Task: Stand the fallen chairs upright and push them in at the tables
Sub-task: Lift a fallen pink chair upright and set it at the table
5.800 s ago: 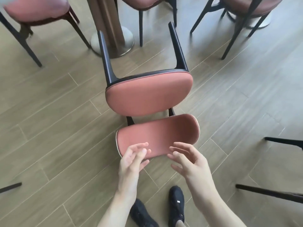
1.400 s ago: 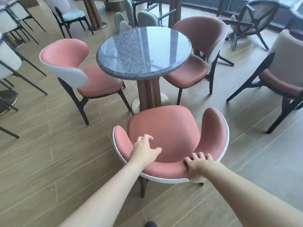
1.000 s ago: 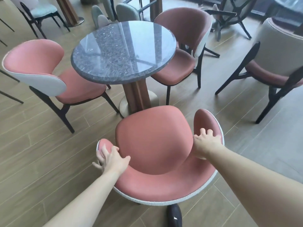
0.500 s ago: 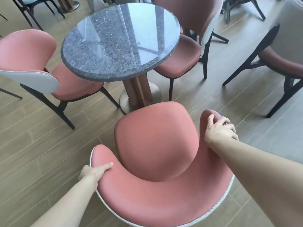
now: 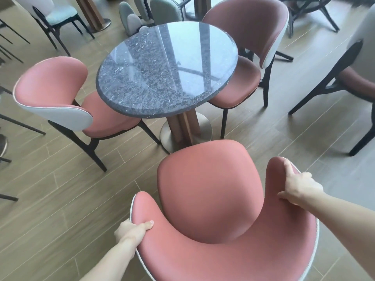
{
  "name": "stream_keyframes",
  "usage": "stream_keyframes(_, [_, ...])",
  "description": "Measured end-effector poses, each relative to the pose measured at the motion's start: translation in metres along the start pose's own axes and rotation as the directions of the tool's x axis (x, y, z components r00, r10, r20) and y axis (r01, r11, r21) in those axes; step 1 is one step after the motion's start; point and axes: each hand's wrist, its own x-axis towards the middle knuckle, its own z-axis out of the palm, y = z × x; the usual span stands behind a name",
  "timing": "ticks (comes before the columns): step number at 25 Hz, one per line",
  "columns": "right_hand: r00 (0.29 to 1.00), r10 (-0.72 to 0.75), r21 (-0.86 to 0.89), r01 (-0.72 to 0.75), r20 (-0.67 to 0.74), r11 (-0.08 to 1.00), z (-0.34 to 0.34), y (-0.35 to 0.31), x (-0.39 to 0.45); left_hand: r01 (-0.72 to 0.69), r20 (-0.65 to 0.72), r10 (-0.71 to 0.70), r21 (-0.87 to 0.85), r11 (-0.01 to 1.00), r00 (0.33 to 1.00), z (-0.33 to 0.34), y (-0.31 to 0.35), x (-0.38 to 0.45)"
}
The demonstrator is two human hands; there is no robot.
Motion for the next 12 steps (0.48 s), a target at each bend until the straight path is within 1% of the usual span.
stream_keyframes(3, [0.998, 0.048, 0.036, -0.049, 0.032, 0.998, 0.009, -0.018, -0.019, -0.049, 0.03, 0.047, 0.062, 0.997, 0.998, -0.023, 0.013, 0.035])
stream_keyframes(5, [0.996, 0.082, 0.076, -0.085, 0.038, 0.993, 0.016, -0.038, -0.032, -0.09, 0.075, 0.081, 0.12, 0.989, 0.994, -0.043, 0.029, 0.063])
stream_keyframes(8, [0.989, 0.141, 0.107, -0.145, 0.05, 0.984, 0.021, -0.073, -0.054, -0.192, 0.135, 0.17, 0.167, 0.967, 0.976, -0.073, 0.054, 0.11])
stream_keyframes(10, [0.98, 0.182, 0.129, -0.191, 0.073, 0.973, 0.033, -0.106, -0.074, -0.287, 0.178, 0.252, 0.209, 0.935, 0.951, -0.099, 0.073, 0.148])
stream_keyframes(12, [0.966, 0.238, 0.169, -0.252, 0.099, 0.953, 0.049, -0.144, -0.096, -0.351, 0.219, 0.301, 0.242, 0.905, 0.928, -0.125, 0.09, 0.19])
